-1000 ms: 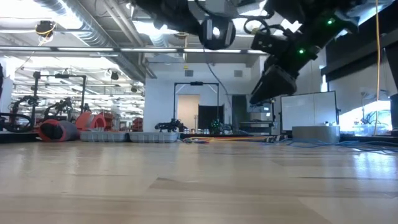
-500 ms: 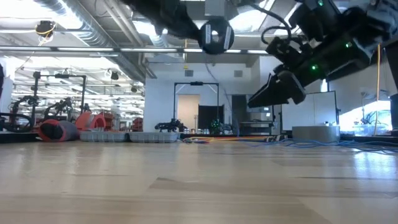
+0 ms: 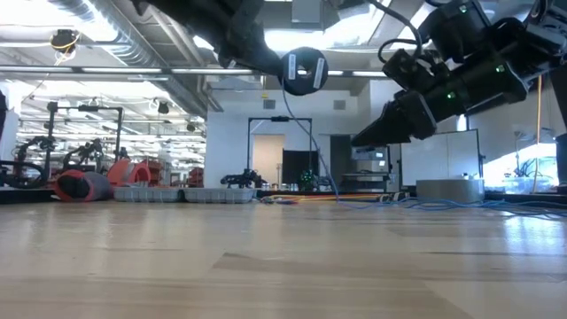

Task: Coil cords
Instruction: Coil the blue wire onto the black spool

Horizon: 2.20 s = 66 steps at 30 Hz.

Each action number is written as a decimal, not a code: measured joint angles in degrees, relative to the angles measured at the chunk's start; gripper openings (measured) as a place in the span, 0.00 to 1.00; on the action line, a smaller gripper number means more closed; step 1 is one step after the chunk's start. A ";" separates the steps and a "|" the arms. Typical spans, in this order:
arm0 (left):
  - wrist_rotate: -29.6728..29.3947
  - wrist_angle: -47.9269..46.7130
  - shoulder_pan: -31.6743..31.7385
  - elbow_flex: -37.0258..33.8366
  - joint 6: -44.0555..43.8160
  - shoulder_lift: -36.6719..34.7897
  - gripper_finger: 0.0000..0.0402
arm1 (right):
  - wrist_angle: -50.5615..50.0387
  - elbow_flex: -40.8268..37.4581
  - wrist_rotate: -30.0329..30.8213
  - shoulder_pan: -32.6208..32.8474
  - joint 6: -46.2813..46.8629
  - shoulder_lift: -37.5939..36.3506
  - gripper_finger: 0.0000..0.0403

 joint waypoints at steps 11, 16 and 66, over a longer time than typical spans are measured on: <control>-0.39 0.94 -0.53 1.50 0.71 0.00 0.00 | 1.76 0.03 -6.79 0.05 -1.46 0.66 0.49; -0.42 0.69 -0.53 1.64 0.31 0.00 0.00 | 3.89 2.32 -12.43 1.87 -1.37 4.96 0.49; -6.17 -9.52 -1.45 1.75 3.34 1.99 0.00 | -25.23 13.53 21.89 1.79 5.69 -2.35 0.01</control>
